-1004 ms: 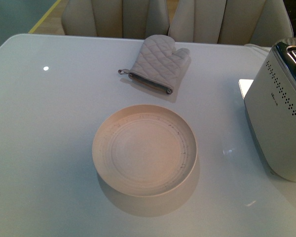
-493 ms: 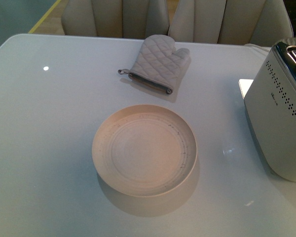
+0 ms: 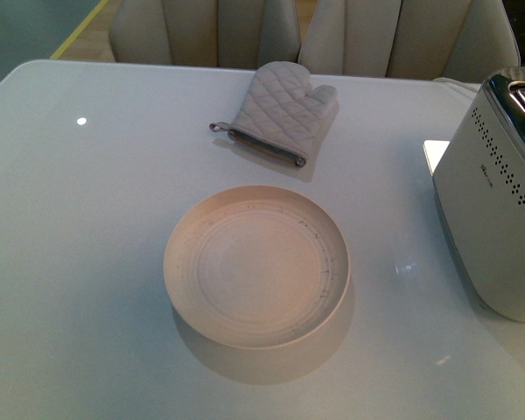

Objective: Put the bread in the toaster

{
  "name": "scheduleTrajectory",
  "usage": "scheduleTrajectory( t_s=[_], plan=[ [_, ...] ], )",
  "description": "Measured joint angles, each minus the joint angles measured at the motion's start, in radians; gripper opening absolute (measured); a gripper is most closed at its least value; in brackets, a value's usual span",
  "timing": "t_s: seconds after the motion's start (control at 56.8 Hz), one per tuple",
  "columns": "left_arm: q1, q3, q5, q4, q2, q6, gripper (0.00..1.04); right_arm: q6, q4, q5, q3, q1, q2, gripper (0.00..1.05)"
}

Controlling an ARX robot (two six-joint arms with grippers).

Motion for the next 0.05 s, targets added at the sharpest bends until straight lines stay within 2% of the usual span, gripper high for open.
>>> scheduleTrajectory(
  t_s=[0.053],
  plan=[
    [0.0, 0.0, 0.0, 0.0, 0.0, 0.0, 0.97, 0.0, 0.0, 0.0, 0.0, 0.0, 0.0, 0.96]
  ],
)
